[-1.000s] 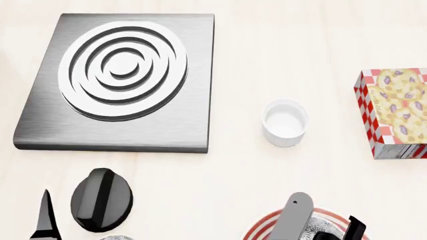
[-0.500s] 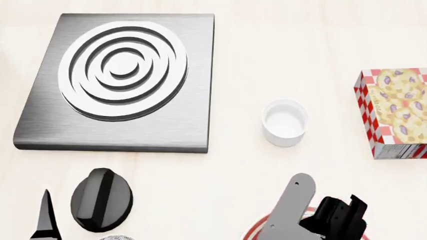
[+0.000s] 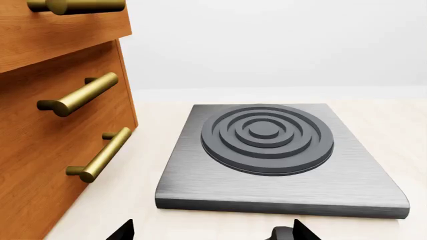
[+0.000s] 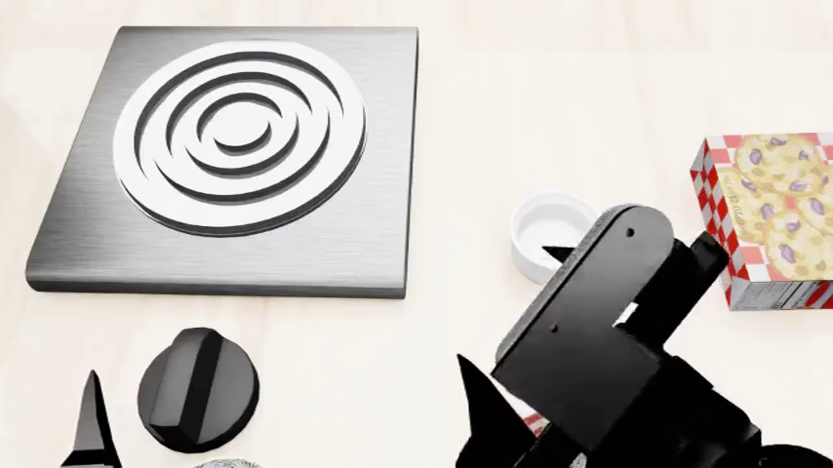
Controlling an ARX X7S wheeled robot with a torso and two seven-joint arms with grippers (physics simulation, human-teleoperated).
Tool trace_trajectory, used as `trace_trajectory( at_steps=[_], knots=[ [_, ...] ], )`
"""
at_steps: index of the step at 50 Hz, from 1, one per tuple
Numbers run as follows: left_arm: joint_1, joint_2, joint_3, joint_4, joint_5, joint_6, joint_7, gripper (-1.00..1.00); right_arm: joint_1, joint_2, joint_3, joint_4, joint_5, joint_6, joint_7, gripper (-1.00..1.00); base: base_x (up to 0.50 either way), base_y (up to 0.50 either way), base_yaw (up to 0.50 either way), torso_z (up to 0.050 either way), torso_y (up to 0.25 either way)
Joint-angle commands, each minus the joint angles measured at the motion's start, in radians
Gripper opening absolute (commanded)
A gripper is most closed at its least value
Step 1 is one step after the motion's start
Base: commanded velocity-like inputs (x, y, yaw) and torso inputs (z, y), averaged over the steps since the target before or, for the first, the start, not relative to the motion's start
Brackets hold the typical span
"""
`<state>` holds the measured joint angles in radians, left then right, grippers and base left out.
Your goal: Pick the akita bowl on the ramekin and place it on the plate.
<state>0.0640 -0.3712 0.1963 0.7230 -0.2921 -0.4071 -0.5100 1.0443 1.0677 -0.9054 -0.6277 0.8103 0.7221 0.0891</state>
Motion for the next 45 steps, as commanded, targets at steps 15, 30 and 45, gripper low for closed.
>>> trace_trajectory(
  at_steps=[15, 30, 45],
  knots=[
    [0.009, 0.000, -0.012, -0.014, -0.024, 0.060, 0.028, 1.00, -0.068, -0.039, 0.169, 0.054, -0.094, -0.173, 0.338, 1.00, 0.00, 0.00, 0.00, 0.000, 0.000],
    [0.008, -0.004, -0.013, -0.019, -0.027, 0.068, 0.026, 1.00, -0.263, -0.012, 0.342, 0.033, 0.041, -0.399, 0.594, 1.00, 0.00, 0.00, 0.00, 0.000, 0.000],
    [0.010, -0.012, -0.013, -0.007, -0.029, 0.066, 0.020, 1.00, -0.468, -0.016, 0.384, -0.056, -0.053, -0.608, 0.739, 1.00, 0.00, 0.00, 0.00, 0.000, 0.019]
  ],
)
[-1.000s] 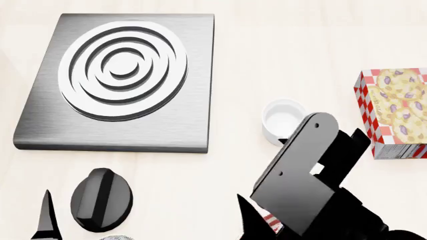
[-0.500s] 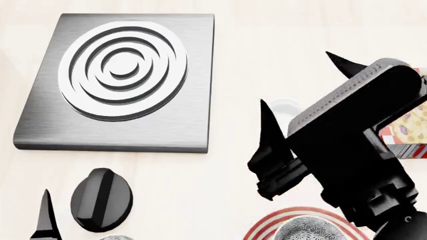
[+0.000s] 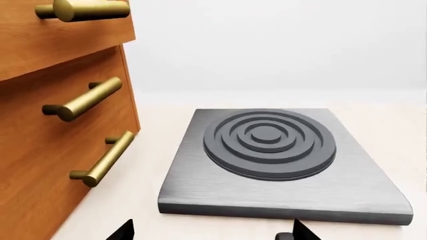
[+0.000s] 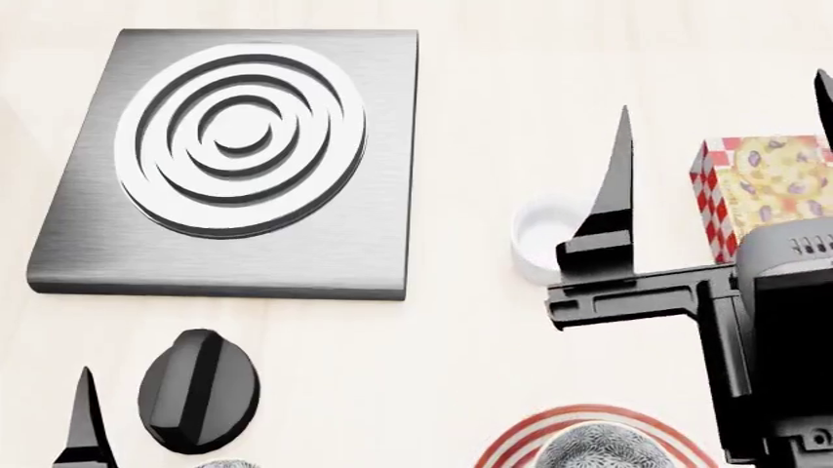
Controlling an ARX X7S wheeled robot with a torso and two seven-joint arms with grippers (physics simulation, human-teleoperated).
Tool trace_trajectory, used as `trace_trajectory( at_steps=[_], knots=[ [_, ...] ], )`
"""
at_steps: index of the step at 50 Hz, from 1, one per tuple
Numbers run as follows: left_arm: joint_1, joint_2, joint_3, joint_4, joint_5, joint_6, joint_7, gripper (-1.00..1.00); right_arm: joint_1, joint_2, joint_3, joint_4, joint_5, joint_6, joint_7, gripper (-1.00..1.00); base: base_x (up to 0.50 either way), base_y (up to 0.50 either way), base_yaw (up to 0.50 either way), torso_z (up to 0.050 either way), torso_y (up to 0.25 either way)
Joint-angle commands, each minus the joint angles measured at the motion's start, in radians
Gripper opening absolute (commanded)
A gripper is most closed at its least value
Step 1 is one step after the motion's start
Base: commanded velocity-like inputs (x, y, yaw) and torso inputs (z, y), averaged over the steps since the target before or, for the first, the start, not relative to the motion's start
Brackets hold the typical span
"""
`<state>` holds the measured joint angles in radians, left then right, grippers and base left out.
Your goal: Pick the akita bowl on the ramekin and place it on the plate.
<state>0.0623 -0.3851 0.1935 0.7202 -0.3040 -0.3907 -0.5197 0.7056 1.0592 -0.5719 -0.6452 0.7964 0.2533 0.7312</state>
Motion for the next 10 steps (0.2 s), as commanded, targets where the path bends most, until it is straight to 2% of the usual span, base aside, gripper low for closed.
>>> trace_trajectory(
  at_steps=[1, 10],
  knots=[
    [0.011, 0.002, -0.010, -0.004, -0.018, 0.049, 0.029, 1.00, -0.134, -0.008, 0.050, -0.040, -0.045, -0.140, 0.101, 1.00, 0.00, 0.00, 0.00, 0.000, 0.207],
    [0.014, -0.001, -0.008, 0.000, -0.021, 0.052, 0.029, 1.00, -0.216, -0.009, 0.046, -0.066, -0.115, -0.216, 0.127, 1.00, 0.00, 0.00, 0.00, 0.000, 0.250]
  ],
)
